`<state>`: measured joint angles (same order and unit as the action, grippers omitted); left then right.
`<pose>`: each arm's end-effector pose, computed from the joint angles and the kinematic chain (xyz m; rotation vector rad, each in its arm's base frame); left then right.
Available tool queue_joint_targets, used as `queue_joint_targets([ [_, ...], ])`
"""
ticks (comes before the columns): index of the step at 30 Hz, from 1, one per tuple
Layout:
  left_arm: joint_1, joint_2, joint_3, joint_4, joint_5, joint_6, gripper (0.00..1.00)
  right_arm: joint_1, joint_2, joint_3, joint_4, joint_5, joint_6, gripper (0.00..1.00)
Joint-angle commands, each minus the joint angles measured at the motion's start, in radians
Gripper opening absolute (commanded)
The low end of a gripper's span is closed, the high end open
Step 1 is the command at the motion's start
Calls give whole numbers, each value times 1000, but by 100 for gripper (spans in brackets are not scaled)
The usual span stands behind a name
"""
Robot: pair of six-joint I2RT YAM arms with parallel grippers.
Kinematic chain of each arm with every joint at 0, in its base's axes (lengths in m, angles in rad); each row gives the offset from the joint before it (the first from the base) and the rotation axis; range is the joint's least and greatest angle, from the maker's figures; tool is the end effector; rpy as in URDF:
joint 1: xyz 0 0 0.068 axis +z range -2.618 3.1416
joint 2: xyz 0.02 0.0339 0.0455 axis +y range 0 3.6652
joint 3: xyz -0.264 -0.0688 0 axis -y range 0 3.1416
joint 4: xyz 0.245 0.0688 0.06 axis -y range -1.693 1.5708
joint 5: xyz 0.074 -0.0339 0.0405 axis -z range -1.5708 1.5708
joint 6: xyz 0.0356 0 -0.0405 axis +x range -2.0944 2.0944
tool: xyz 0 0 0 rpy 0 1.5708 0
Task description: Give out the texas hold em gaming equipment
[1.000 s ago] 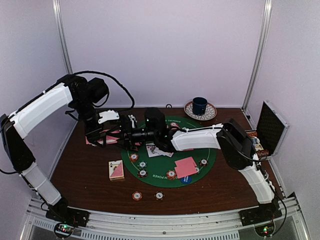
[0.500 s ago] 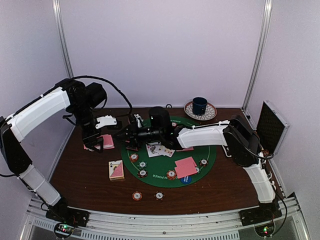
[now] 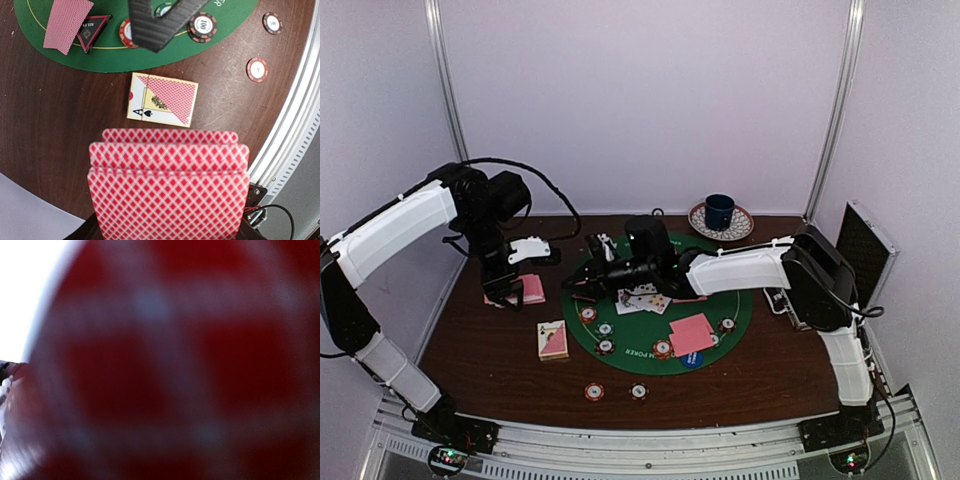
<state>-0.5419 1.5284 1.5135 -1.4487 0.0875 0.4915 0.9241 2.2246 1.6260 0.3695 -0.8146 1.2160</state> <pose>0.2266 -0.1401 0.3248 1.5049 2.6341 -0.1369 0.2882 0.4247 0.2122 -0.4363 2.3452 2.0386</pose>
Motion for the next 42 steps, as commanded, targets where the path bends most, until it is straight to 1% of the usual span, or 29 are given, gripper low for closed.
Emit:
queue_joint_targets([
  [1,13,-33,-11,26,-23,11,0,-6,-98,-60,-36,-33,-79,6],
  [5,14,-31,-13,31,-28,12,0,-20,-180,-112,-195,-33,-206,6],
  [8,14,-30,-16,34,-31,13,0,-56,-242,-176,-300,-21,-292,6],
  [12,15,-28,-20,40,-35,15,0,-117,-317,-287,-361,-16,-358,5],
  [13,14,-25,-21,40,-34,17,0,-133,-328,-303,-407,-13,-388,5],
  [15,14,-24,-22,42,-36,18,0,-160,-340,-313,-515,4,-466,5],
  [18,15,-18,-22,44,-31,18,0,-207,-344,-321,-604,10,-536,5],
  [21,14,-17,-22,47,-29,18,0,-241,-331,-306,-712,45,-616,8],
  [22,14,-15,-22,48,-29,16,0,-248,-324,-297,-752,66,-643,10],
  [25,14,-15,-22,47,-26,16,0,-253,-303,-260,-870,148,-726,21],
  [29,14,-12,-21,48,-26,16,0,-254,-284,-247,-910,193,-748,30],
  [30,14,-11,-21,48,-23,15,0,-255,-281,-242,-919,199,-749,34],
  [34,14,-10,-19,48,-19,12,0,-255,-283,-219,-955,229,-765,55],
  [36,14,-11,-19,48,-19,13,0,-255,-287,-192,-985,251,-778,69],
  [39,14,-10,-18,46,-19,13,0,-259,-284,-154,-1035,265,-803,87],
  [42,14,-13,-17,45,-20,15,0,-264,-295,-139,-1064,275,-818,89],
])
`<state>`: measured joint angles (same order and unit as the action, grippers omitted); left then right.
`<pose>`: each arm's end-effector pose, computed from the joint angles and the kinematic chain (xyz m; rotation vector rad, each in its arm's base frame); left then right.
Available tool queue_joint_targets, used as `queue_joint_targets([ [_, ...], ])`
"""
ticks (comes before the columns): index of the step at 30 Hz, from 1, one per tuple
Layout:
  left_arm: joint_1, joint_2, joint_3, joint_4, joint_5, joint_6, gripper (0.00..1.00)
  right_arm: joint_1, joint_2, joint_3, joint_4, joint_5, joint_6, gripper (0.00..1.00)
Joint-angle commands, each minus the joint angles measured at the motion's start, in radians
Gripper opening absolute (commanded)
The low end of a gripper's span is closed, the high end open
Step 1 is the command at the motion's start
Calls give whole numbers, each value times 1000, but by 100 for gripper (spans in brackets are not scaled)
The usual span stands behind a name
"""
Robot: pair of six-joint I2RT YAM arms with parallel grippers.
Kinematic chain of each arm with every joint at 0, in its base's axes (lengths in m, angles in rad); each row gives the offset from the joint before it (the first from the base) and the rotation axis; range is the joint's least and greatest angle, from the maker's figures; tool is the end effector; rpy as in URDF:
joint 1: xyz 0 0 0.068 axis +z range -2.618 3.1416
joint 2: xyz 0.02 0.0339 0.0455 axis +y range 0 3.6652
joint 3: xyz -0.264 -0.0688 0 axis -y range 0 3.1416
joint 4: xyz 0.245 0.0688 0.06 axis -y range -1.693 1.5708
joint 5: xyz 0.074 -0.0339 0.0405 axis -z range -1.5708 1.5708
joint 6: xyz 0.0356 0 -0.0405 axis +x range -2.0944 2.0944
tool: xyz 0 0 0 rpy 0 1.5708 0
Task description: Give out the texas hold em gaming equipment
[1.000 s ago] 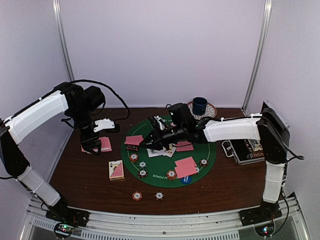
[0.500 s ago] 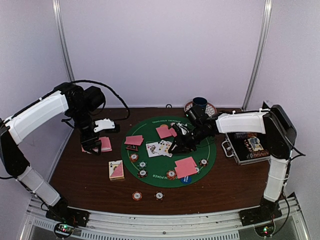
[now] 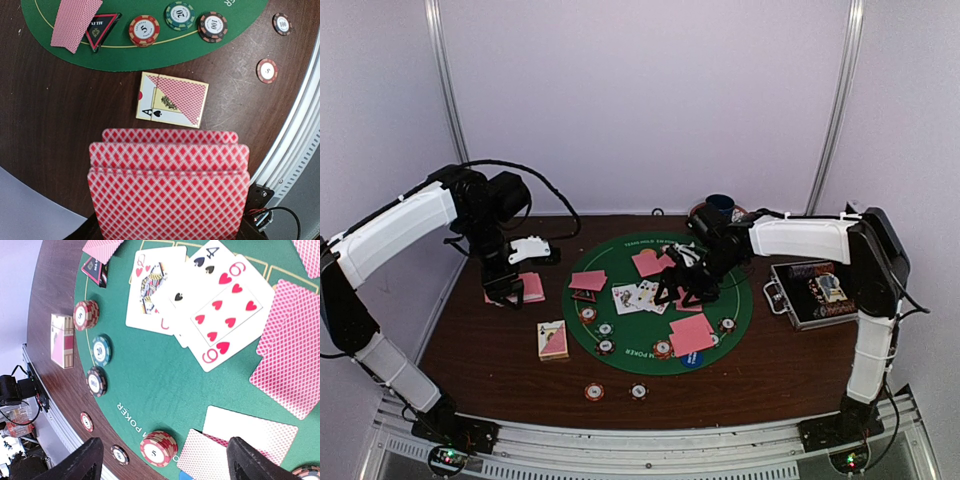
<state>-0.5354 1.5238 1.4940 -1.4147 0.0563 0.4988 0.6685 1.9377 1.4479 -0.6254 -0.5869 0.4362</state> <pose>0.2295 -0.1385 0.3212 1.4952 2.6182 -0.0884 0.3054 0.2663 0.2045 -0.5312 2.8214 1.0851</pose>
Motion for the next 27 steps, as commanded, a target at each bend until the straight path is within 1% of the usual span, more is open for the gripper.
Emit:
queue_joint_targets([
  [1,8,-10,2,11,10,7,0,-12,-16,41,-74,51,-38,89],
  [5,8,-10,2,11,8,9,0,-38,-45,33,-76,68,-30,87],
  [9,8,-6,7,11,10,6,0,-68,-40,2,-67,103,-30,83],
  [12,8,-5,-8,31,-8,5,0,-87,-51,-46,-27,110,-27,80],
  [14,20,-8,-31,60,-18,11,0,-89,-81,-60,-15,140,-35,80],
  [17,65,6,-73,115,-34,23,0,-90,-150,-69,-26,215,-64,85],
  [20,154,43,-82,148,-9,28,0,-90,-227,-92,-16,301,-83,92],
  [23,218,53,-142,215,-28,49,0,-99,-297,-136,17,371,-74,99],
  [26,254,36,-238,282,-41,90,0,-106,-358,-183,46,416,-66,100],
  [27,262,28,-280,314,-77,108,0,-111,-372,-195,45,427,-61,100],
])
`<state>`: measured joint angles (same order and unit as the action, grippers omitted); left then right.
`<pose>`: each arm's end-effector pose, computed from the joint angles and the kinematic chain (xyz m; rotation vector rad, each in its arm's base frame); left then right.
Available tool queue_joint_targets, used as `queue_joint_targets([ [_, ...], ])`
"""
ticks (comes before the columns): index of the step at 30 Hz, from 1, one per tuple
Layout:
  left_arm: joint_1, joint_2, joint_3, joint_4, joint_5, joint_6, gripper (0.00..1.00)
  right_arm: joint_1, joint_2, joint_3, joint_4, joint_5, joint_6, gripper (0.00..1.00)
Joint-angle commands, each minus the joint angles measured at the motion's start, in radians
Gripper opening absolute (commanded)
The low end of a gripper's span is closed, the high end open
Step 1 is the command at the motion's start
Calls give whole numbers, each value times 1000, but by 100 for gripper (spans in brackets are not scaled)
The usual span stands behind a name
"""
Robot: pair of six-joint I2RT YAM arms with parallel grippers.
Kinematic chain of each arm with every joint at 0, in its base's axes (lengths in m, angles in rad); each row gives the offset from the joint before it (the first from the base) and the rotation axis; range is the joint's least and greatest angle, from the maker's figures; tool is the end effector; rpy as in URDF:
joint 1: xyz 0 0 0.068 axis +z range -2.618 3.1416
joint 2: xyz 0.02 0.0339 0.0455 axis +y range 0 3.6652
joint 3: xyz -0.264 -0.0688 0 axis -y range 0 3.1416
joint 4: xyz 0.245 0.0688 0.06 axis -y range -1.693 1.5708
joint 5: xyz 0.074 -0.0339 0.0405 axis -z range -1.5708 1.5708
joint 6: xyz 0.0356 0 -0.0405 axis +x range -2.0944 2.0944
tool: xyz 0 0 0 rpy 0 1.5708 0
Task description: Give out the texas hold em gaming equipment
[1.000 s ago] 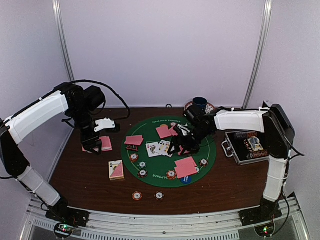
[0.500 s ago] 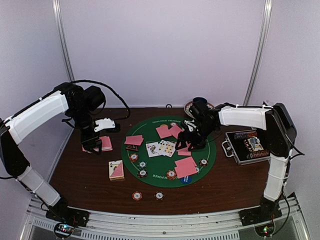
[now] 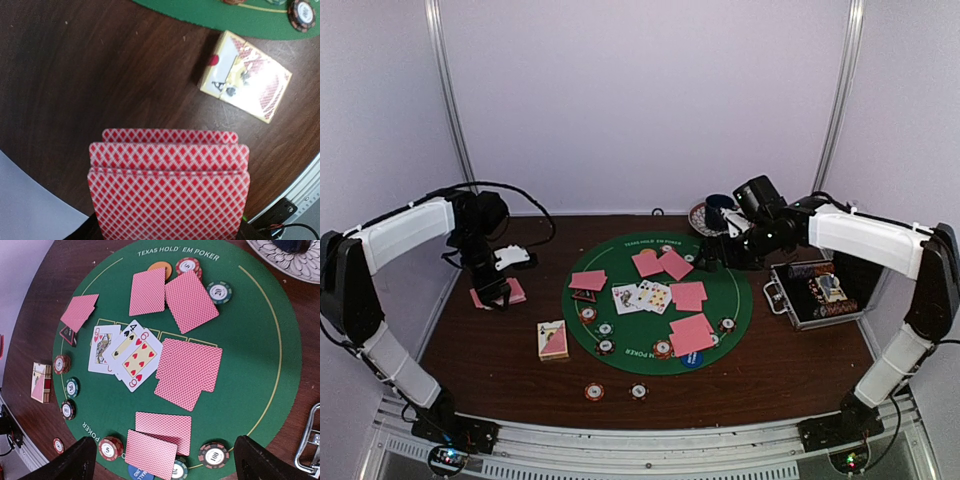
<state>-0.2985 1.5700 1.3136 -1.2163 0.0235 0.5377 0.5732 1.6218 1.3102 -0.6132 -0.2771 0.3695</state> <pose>0.2700 -0.0839 0.2643 1.2365 2.7787 -0.0177 0.2890 0.1981 0.2727 -0.3846 2.5709 0.7173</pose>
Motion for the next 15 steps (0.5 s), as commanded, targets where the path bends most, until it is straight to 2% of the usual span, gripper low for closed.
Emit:
queue_joint_targets([
  [1,33,-33,-149,150,-68,91,0,-18,-69,-67,32,126,10,99],
  [7,50,-75,-383,307,-114,195,0,-46,-136,-142,48,145,46,100],
  [15,42,-7,-427,384,-64,183,0,-59,-189,-205,76,149,90,100],
])
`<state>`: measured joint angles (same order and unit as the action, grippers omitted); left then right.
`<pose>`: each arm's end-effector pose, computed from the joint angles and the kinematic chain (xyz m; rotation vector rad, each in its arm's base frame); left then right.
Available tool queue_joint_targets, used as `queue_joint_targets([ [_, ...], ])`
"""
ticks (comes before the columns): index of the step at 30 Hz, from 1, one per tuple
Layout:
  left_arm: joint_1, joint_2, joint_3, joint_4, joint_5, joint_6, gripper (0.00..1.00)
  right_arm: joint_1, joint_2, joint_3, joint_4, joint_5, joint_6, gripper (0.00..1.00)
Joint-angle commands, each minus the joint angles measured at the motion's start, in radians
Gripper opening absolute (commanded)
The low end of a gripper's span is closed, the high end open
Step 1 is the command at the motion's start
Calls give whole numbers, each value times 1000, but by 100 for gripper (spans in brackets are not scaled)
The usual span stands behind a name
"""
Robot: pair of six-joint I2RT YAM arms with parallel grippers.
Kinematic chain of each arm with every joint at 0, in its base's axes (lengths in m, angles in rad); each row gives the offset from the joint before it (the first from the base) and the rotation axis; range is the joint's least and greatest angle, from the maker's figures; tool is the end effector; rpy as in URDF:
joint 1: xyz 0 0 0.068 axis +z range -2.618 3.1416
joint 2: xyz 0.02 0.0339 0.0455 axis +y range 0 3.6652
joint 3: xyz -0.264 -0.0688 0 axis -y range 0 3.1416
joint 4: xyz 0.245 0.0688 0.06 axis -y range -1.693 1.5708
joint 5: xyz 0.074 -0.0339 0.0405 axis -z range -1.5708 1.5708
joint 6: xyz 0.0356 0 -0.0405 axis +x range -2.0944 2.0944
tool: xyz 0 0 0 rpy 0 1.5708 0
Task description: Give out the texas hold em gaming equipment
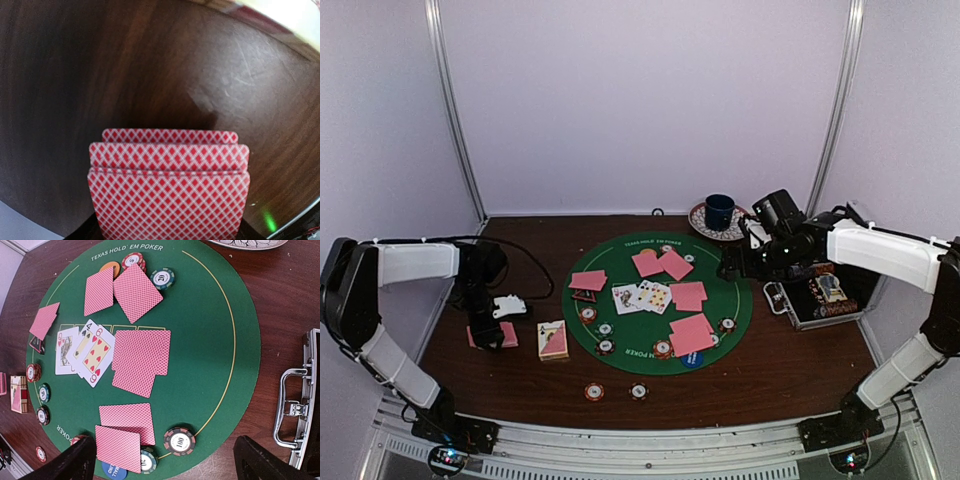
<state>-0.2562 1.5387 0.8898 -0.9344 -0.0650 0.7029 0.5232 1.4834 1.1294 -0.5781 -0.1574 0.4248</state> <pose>0.2343 -0.0590 0.1676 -1.4371 -2.7621 -0.0944 0.2680 0.1610 0.2602 -0.1944 2.5781 0.5714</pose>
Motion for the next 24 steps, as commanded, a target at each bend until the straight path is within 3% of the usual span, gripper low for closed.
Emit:
queue_joint_targets([
  [1,-6,28,-6,111,27,15,0,-9,-55,-33,44,29,41,100],
  [17,-146,127,2,194,15,-72,0,-11,-99,-87,89,28,77,99],
  [20,-150,129,11,197,24,-85,15,-11,-102,-94,95,27,77,99],
  [23,-152,120,15,198,40,-92,44,-11,-103,-98,101,24,78,100],
  [24,-152,115,16,197,44,-92,48,-11,-103,-100,105,24,78,100],
])
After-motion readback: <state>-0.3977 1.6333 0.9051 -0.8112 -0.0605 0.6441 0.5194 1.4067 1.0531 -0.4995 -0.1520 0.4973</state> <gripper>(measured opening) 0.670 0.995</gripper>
